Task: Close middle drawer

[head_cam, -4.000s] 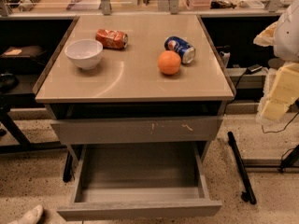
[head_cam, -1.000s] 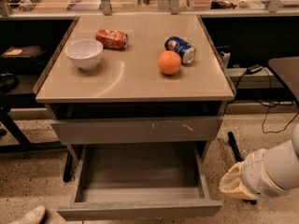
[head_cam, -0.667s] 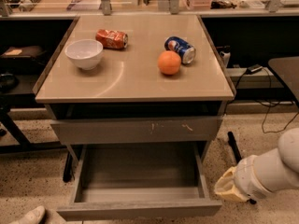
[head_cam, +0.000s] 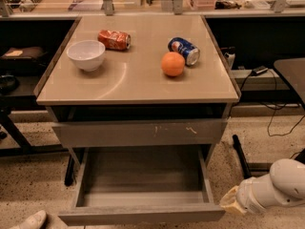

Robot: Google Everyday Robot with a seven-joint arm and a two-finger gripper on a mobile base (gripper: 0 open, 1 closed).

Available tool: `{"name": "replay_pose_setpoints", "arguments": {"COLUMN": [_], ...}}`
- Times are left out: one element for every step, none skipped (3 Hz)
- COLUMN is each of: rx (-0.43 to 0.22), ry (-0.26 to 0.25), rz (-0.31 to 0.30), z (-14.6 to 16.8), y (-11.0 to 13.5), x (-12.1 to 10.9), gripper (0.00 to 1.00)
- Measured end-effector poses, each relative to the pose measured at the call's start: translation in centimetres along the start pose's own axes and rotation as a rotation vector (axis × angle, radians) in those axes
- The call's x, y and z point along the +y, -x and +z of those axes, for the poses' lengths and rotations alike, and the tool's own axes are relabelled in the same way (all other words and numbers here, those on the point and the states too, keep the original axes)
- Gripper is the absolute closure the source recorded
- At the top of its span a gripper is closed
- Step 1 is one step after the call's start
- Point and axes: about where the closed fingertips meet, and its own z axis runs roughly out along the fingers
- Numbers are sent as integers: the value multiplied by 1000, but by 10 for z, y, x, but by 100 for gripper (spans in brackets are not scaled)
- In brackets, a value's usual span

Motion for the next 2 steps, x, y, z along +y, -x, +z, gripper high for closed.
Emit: {"name": "replay_pose_setpoints", "arguments": {"rx": [-8,-22], "ry": [34,43], "rz": [18,7], "z": [21,21], "y": [-8,-7], "x": [5,10], "gripper": [100,100]}}
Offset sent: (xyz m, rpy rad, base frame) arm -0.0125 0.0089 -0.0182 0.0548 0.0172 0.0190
